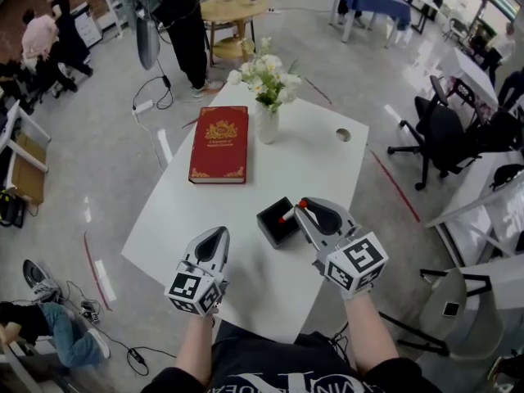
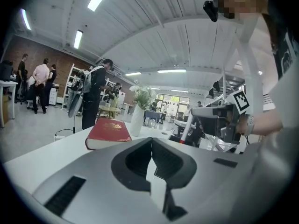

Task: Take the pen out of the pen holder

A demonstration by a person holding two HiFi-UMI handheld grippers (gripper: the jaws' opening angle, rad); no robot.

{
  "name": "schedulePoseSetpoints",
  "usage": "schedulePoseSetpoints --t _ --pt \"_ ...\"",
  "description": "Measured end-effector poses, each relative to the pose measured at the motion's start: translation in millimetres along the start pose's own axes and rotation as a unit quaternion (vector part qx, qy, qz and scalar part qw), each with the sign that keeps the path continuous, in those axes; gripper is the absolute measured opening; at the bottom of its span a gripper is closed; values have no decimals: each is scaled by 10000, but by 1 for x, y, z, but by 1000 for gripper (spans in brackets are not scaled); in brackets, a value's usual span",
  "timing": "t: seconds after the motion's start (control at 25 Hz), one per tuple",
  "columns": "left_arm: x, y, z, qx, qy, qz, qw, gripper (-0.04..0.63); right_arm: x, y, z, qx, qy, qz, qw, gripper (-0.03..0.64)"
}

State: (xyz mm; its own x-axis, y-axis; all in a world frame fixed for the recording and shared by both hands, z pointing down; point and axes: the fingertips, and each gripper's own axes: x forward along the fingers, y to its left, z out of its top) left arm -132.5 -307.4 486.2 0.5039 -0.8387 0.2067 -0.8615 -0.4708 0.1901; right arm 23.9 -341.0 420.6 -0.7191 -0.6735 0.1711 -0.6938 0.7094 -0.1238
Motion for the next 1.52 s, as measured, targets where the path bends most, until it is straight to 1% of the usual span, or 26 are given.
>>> schedulePoseSetpoints --t 0.24,0.48,0.72,1.04,1.52 --pt "-7 -6 7 -3 -80 98 9999 5 -11 2 15 -25 -259 35 9997 77" --pt "-11 -13 9 26 -132 152 9998 5 -25 1 29 34 -468 -21 9989 77" --pt "-17 -21 9 52 -164 177 9997 5 -40 2 35 -28 -637 -65 9979 77" --pt "-22 -38 11 44 -224 172 9996 5 -65 -1 40 -11 -726 -139 9973 76" --pt "-31 -54 11 84 -306 213 9993 5 -94 0 29 -100 -604 -273 9978 77"
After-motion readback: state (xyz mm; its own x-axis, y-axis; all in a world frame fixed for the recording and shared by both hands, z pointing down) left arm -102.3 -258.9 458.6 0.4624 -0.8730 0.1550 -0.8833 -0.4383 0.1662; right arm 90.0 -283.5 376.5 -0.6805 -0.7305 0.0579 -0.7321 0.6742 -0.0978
